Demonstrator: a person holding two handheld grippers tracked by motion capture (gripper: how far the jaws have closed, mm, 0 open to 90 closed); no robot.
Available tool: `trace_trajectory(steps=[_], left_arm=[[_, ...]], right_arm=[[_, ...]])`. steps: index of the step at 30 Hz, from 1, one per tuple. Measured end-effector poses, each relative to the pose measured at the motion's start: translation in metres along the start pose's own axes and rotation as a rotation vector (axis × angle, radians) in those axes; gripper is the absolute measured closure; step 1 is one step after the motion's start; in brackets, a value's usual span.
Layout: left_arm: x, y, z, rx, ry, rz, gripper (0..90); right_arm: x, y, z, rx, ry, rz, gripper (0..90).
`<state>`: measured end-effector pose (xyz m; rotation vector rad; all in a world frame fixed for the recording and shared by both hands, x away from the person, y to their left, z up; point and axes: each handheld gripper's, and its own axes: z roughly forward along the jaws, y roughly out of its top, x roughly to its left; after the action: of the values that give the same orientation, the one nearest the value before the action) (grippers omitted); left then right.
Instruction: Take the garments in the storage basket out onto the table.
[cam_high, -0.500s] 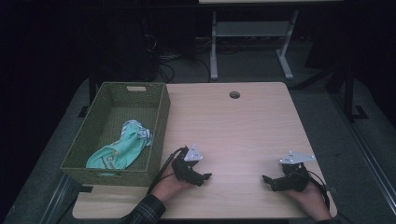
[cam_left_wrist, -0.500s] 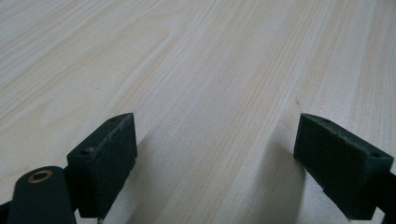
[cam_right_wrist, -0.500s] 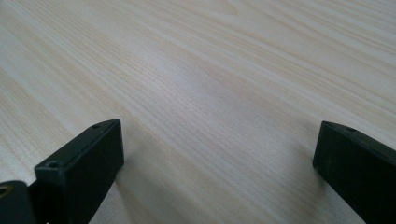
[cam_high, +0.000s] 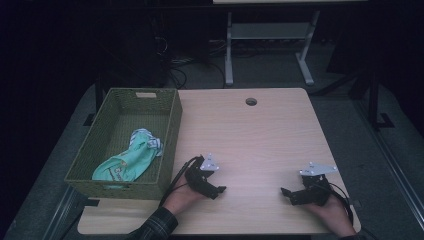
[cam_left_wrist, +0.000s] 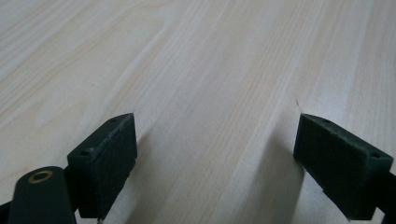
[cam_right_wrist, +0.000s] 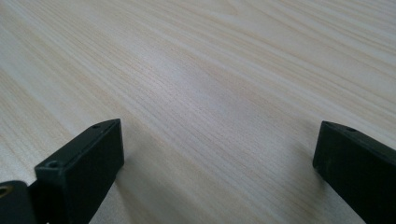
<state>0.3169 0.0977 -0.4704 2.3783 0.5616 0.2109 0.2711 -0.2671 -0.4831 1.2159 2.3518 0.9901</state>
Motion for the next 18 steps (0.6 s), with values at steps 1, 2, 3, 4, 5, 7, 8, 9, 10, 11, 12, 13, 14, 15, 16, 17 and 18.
trace_trajectory(steps=[1, 2, 3, 4, 5, 7, 8, 9, 10, 11, 12, 13, 14, 15, 16, 17, 18], left_arm=[[0.000, 0.000, 0.000, 0.000, 0.000, -0.006, 12.7], [0.000, 0.000, 0.000, 0.000, 0.000, -0.006, 12.8], [0.001, -0.001, -0.001, 0.000, 0.000, -0.011, 12.8], [0.001, -0.001, -0.002, 0.001, 0.000, -0.012, 13.0], [0.001, 0.000, -0.003, 0.003, 0.000, -0.011, 13.1], [0.001, 0.000, -0.004, -0.005, -0.001, -0.013, 13.1], [0.001, 0.001, -0.005, -0.010, -0.002, -0.013, 13.2], [0.001, 0.001, -0.005, -0.010, -0.002, -0.013, 13.2], [0.001, 0.002, -0.006, -0.010, -0.002, -0.012, 13.2], [0.002, 0.002, -0.007, -0.013, -0.002, -0.017, 13.2], [0.002, 0.002, -0.007, -0.013, -0.002, -0.017, 13.2], [0.002, 0.002, -0.008, -0.016, -0.001, -0.024, 13.2], [0.003, 0.002, -0.009, -0.015, 0.000, -0.025, 13.2], [0.004, 0.002, -0.010, -0.013, 0.003, -0.022, 13.2], [0.004, 0.002, -0.010, -0.013, 0.003, -0.022, 13.2], [0.005, 0.003, -0.011, -0.011, 0.005, -0.023, 13.2], [0.006, 0.003, -0.012, -0.010, 0.007, -0.020, 13.2]], right_arm=[[0.000, 0.000, 0.000, 0.000, 0.000, 0.001, 1.4], [0.000, 0.000, 0.000, 0.000, 0.000, 0.001, 1.4], [0.000, 0.000, 0.000, 0.000, 0.000, 0.000, 1.4], [0.000, 0.000, 0.000, 0.001, 0.000, 0.000, 1.4], [0.000, 0.000, 0.000, 0.001, 0.000, 0.001, 1.4], [0.000, 0.000, 0.000, 0.000, 0.000, 0.000, 1.4], [0.000, 0.000, 0.000, -0.001, -0.002, -0.002, 1.4], [0.000, 0.000, 0.000, -0.001, -0.002, -0.002, 1.4], [0.000, 0.000, 0.000, -0.001, -0.002, -0.002, 1.4], [0.000, 0.000, 0.000, -0.001, -0.002, -0.002, 1.4], [0.000, 0.000, 0.000, -0.001, -0.002, -0.002, 1.4], [0.000, 0.000, 0.000, -0.001, -0.002, -0.002, 1.4], [0.000, 0.000, 0.000, -0.001, -0.002, -0.002, 1.4], [0.000, 0.000, 0.000, 0.000, 0.000, 0.000, 1.4], [0.000, 0.000, 0.000, 0.000, 0.000, 0.000, 1.4], [0.000, 0.000, 0.000, 0.001, 0.000, 0.001, 1.4], [0.000, 0.000, 0.000, 0.001, 0.000, 0.001, 1.4]])
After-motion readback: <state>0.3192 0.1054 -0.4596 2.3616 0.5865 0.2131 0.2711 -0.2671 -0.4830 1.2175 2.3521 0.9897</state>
